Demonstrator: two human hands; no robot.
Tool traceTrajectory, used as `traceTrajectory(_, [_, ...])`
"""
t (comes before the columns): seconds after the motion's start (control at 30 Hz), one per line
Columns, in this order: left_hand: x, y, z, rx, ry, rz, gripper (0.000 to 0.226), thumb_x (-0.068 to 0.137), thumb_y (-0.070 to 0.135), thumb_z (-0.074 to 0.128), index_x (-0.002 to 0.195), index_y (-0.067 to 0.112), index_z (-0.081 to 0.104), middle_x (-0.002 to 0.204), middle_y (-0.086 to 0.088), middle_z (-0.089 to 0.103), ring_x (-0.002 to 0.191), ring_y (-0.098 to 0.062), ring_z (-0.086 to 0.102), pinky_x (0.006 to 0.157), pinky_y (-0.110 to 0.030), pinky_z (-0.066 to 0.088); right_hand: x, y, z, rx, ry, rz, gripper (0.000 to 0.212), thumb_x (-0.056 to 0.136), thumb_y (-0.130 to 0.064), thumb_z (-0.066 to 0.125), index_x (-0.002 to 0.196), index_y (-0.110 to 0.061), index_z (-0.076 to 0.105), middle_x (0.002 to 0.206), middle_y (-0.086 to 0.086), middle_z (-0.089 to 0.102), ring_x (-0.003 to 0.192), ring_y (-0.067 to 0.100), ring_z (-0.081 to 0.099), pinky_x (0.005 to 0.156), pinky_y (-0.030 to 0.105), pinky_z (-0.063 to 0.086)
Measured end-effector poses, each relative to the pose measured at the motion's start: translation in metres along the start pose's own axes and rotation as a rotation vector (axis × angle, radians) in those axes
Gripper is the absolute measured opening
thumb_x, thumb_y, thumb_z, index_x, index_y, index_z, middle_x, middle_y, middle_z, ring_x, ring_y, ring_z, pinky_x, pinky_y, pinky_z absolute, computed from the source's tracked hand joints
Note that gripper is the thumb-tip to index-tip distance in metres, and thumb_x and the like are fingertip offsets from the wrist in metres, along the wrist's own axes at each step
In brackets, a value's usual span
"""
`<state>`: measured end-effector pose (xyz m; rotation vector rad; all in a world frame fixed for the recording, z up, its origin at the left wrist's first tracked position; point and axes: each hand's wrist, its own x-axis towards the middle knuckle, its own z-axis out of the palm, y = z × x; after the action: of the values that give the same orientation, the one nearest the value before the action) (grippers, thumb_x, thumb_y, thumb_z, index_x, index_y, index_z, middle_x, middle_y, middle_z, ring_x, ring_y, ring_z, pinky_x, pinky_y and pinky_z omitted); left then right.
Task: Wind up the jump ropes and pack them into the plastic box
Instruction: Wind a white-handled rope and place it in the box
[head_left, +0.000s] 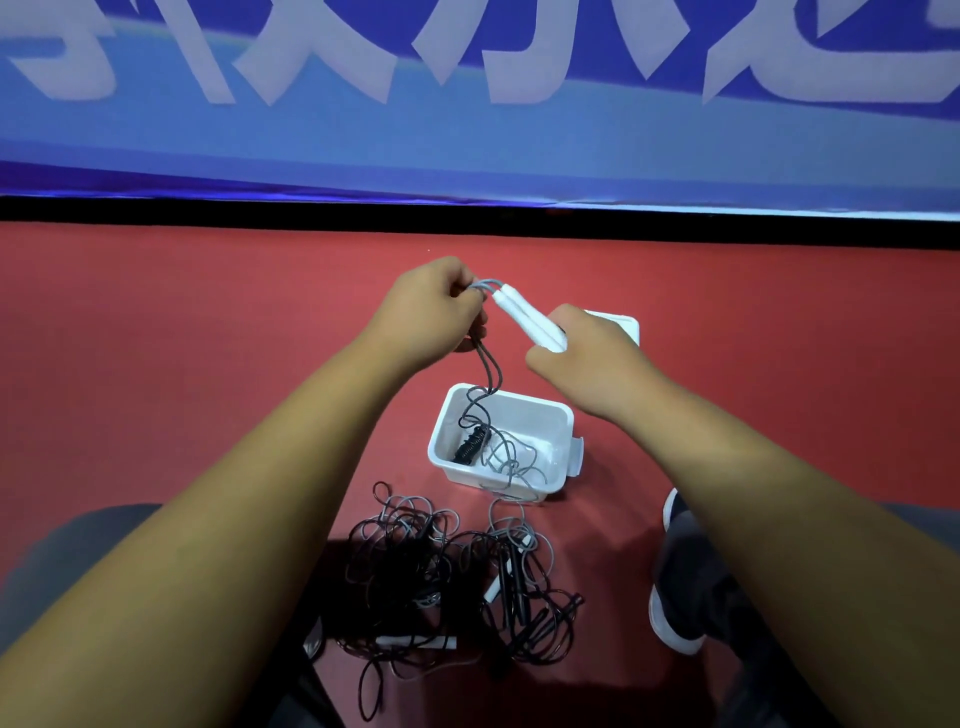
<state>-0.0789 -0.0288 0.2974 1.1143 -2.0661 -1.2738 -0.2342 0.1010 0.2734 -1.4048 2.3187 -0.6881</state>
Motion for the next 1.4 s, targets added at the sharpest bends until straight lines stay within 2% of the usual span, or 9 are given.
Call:
traceTrajectory(0.17, [-0.004, 0.011, -0.013, -0.308, -0.157, -0.154, 0.013, 0.103, 0.011, 0.06, 0.091, 0.009, 0.061, 0.083, -0.014, 0.069, 0.087, -0.03, 0.076, 0.083, -0.047, 0.065, 0.005, 0.0, -0.012, 0.0, -0.029, -0.028, 0.02, 0.097, -0.04, 0.056, 0.091, -0.021, 0.056, 0.081, -0.001, 0.064, 0.073, 0.016, 0.06, 0.07, 0.036, 0.046])
traceTrajectory(0.23, [-0.004, 0.014, -0.02, -0.399, -0.247, -0.18, 0.012, 0.102, 0.015, 0.065, 0.091, 0.011, 0.062, 0.087, -0.013, 0.069, 0.093, -0.029, 0.076, 0.085, -0.043, 0.064, 0.005, -0.003, -0.018, 0.227, -0.123, 0.026, 0.024, 0.093, -0.039, 0.057, 0.098, -0.018, 0.068, 0.079, -0.003, 0.069, 0.069, 0.024, 0.064, 0.065, 0.037, 0.049])
traceTrajectory(0.37, [-0.003, 0.015, -0.036, -0.536, -0.393, -0.184, 0.008, 0.094, 0.018, 0.072, 0.098, 0.012, 0.068, 0.093, -0.008, 0.071, 0.1, -0.023, 0.072, 0.091, -0.038, 0.062, 0.005, -0.008, -0.019, 0.766, -0.355, 0.192, 0.024, 0.094, -0.024, 0.056, 0.102, -0.013, 0.076, 0.069, -0.002, 0.051, 0.056, 0.017, 0.039, 0.053, 0.029, 0.03])
traceTrajectory(0.57, [-0.002, 0.009, -0.045, -0.469, -0.447, -0.179, 0.029, 0.084, 0.015, 0.074, 0.113, 0.011, 0.074, 0.108, -0.006, 0.075, 0.096, -0.015, 0.072, 0.084, -0.028, 0.061, 0.003, -0.01, -0.018, 1.006, -0.419, 0.224, 0.019, 0.095, -0.024, 0.057, 0.103, -0.011, 0.068, 0.071, -0.001, 0.046, 0.058, 0.015, 0.03, 0.057, 0.031, 0.019])
traceTrajectory(0.8, [-0.004, 0.016, -0.038, -0.518, -0.456, -0.184, 0.033, 0.086, 0.014, 0.071, 0.119, 0.01, 0.072, 0.096, -0.003, 0.074, 0.088, -0.01, 0.072, 0.081, -0.027, 0.061, 0.004, -0.006, -0.015, 1.061, -0.421, 0.257, 0.025, 0.09, -0.028, 0.059, 0.105, -0.011, 0.068, 0.073, -0.003, 0.044, 0.059, 0.014, 0.025, 0.063, 0.035, 0.013])
traceTrajectory(0.93, [-0.006, 0.02, -0.028, -0.594, -0.398, -0.193, 0.011, 0.092, 0.009, 0.068, 0.102, 0.01, 0.072, 0.089, -0.004, 0.072, 0.086, -0.013, 0.072, 0.08, -0.028, 0.062, 0.003, -0.007, -0.01, 1.134, -0.463, 0.25, 0.028, 0.093, -0.034, 0.054, 0.107, -0.012, 0.066, 0.074, -0.003, 0.042, 0.062, 0.014, 0.021, 0.06, 0.033, 0.012])
traceTrajectory(1.1, [-0.007, 0.027, -0.022, -0.639, -0.337, -0.213, 0.017, 0.098, 0.011, 0.065, 0.111, 0.001, 0.068, 0.098, -0.011, 0.076, 0.093, -0.018, 0.077, 0.08, -0.025, 0.061, 0.003, -0.009, -0.004, 1.184, -0.493, 0.141, 0.038, 0.087, -0.053, 0.068, 0.108, -0.023, 0.066, 0.079, -0.005, 0.051, 0.062, 0.012, 0.023, 0.052, 0.026, 0.016])
traceTrajectory(1.23, [-0.006, 0.032, -0.023, -0.542, -0.272, -0.246, 0.01, 0.092, 0.021, 0.073, 0.097, 0.012, 0.072, 0.09, -0.002, 0.078, 0.079, -0.01, 0.076, 0.062, -0.018, 0.058, 0.001, -0.01, 0.001, 1.064, -0.417, 0.048, 0.021, 0.084, -0.035, 0.085, 0.101, -0.025, 0.08, 0.083, 0.001, 0.047, 0.061, 0.011, 0.031, 0.052, 0.027, 0.016])
traceTrajectory(1.4, [-0.004, 0.032, -0.025, -0.385, -0.208, -0.22, 0.012, 0.087, 0.029, 0.081, 0.089, 0.019, 0.075, 0.084, 0.006, 0.073, 0.06, -0.006, 0.054, 0.049, -0.019, 0.039, 0.002, -0.008, 0.004, 0.934, -0.351, 0.08, 0.026, 0.094, -0.02, 0.079, 0.114, -0.005, 0.074, 0.075, 0.004, 0.058, 0.054, 0.01, 0.034, 0.049, 0.023, 0.021])
